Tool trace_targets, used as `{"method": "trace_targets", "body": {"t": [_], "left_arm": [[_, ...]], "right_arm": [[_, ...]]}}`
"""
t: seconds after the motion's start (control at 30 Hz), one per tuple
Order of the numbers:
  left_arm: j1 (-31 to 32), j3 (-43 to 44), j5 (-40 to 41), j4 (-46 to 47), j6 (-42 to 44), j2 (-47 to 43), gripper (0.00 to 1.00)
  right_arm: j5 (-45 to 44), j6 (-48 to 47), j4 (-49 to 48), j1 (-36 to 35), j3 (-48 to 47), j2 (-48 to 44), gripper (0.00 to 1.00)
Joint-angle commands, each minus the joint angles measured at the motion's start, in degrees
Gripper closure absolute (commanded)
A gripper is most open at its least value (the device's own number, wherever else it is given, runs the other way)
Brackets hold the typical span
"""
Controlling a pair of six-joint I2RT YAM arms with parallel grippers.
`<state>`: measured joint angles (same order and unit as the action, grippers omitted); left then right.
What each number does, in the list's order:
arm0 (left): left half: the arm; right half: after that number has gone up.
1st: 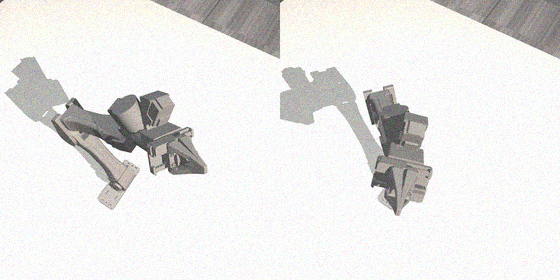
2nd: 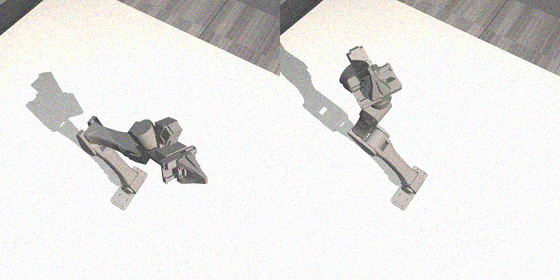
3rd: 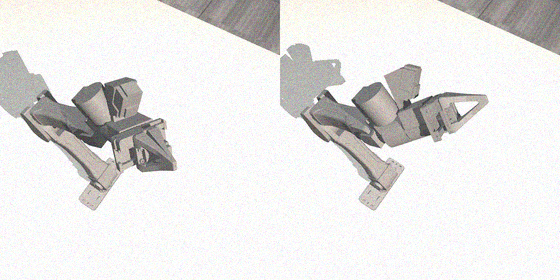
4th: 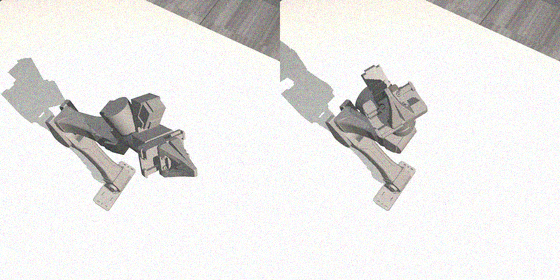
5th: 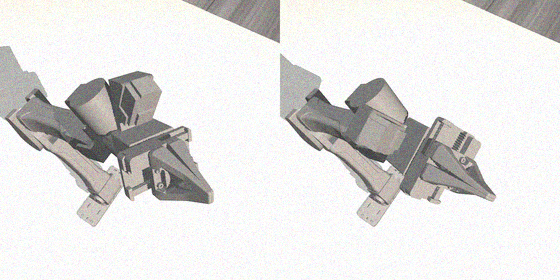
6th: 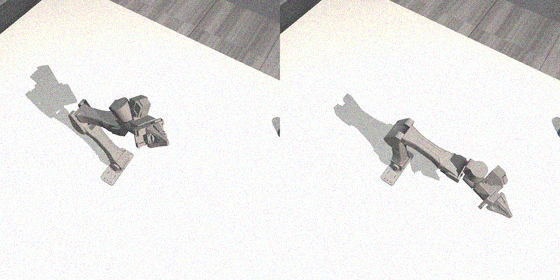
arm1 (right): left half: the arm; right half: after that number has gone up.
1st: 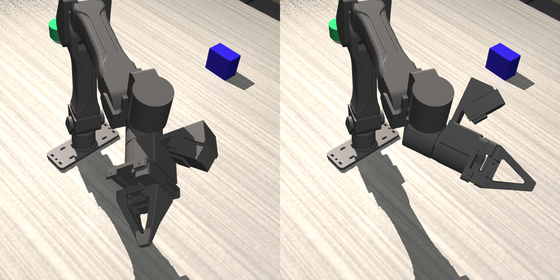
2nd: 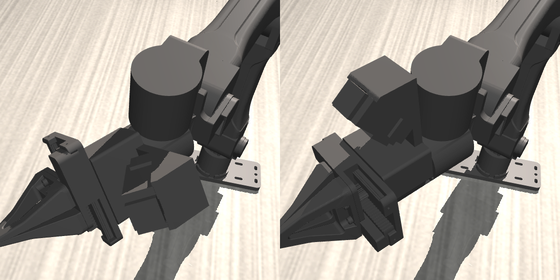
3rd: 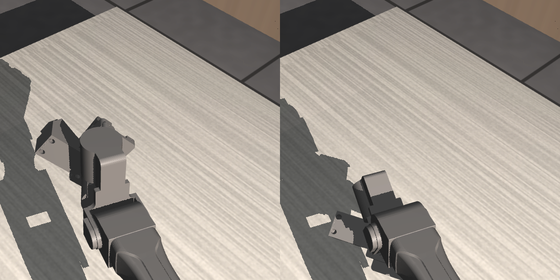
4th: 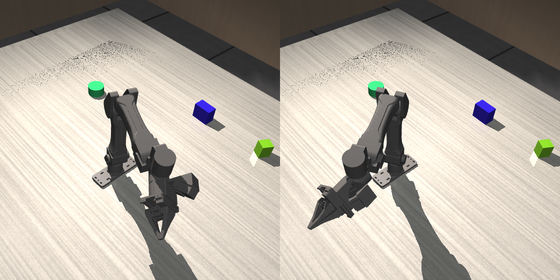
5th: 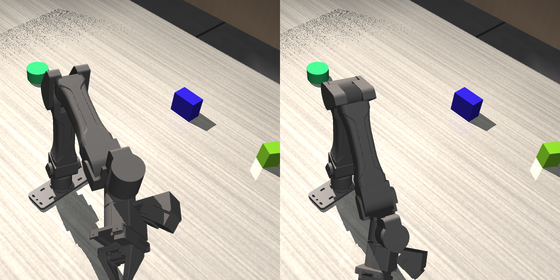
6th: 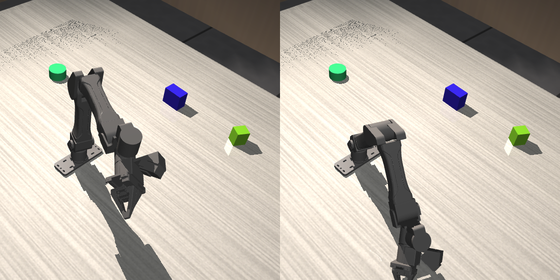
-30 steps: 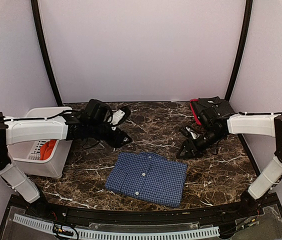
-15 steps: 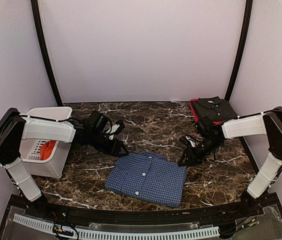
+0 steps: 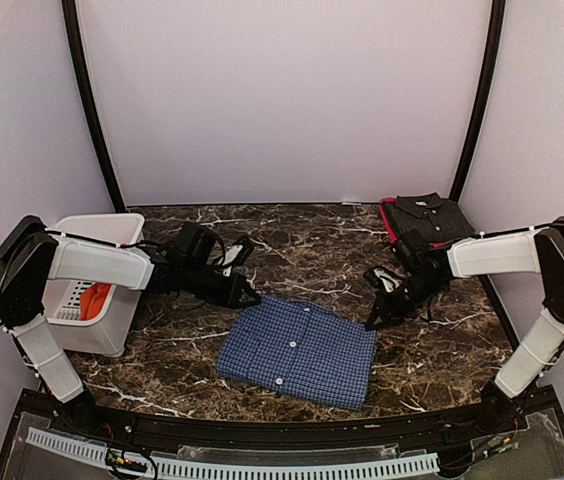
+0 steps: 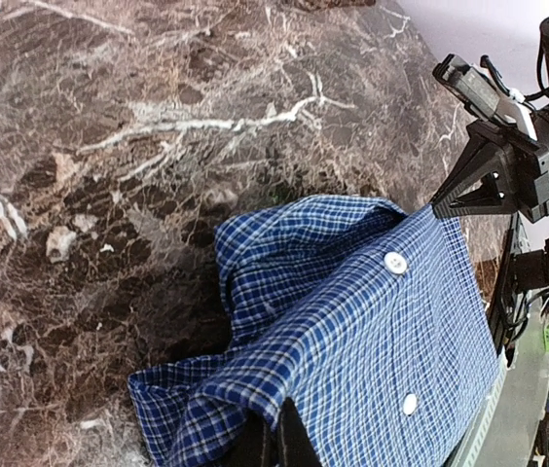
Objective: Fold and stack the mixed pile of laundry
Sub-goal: Smooth out the square-folded shirt at the center of the board.
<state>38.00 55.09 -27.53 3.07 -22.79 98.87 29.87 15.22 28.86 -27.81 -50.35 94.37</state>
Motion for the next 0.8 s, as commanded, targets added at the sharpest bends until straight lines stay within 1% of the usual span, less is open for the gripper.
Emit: {"method": "trace_targets", "body": {"t": [0.0,0.1,0.17,0.37,0.5,0.57,0.63,0.67,0.7,0.73,0.77], "left_arm": [[-0.43,-2.14,4.61,6.20,2.56,-5.84,1.00],[-0.40,-2.41,8.06,8.81,3.84,-4.58,1.00],[-0.42,-1.78,10.02,10.30,4.11,-2.52,1.00],[-0.38,2.71,16.17,9.44,2.01,5.60,1.00],[-0.38,4.13,18.02,8.61,2.38,8.60,0.96],[-0.38,4.31,18.37,7.56,2.51,8.46,0.92],[-0.38,2.91,19.26,7.43,2.25,6.83,0.84],[-0.43,2.47,19.71,7.27,2.09,5.32,0.78],[-0.40,1.84,20.61,7.11,2.11,4.51,0.75],[-0.39,1.81,21.34,6.02,2.35,2.93,0.68],[-0.38,2.05,23.02,5.30,2.62,2.17,0.65]], "right_arm": [[-7.72,1.13,1.15,0.57,-0.58,-5.64,1.00],[-13.17,1.61,1.75,1.00,-0.16,-6.96,1.00],[-14.74,1.78,1.31,1.22,-0.13,-6.39,1.00],[-21.42,2.91,-1.86,1.45,-2.42,1.67,1.00],[-23.68,3.66,-2.37,1.55,-6.42,5.59,1.00],[-23.81,3.25,-2.39,1.56,-9.40,7.49,1.00],[-22.93,2.19,-3.02,1.54,-13.11,10.09,1.00],[-22.40,1.51,-2.90,1.54,-15.27,11.60,1.00],[-22.51,0.83,-2.24,1.53,-17.74,13.04,1.00],[-22.98,0.25,-1.28,1.56,-19.84,14.28,1.00],[-23.55,-0.30,-0.26,1.64,-21.77,14.84,1.00]]}}
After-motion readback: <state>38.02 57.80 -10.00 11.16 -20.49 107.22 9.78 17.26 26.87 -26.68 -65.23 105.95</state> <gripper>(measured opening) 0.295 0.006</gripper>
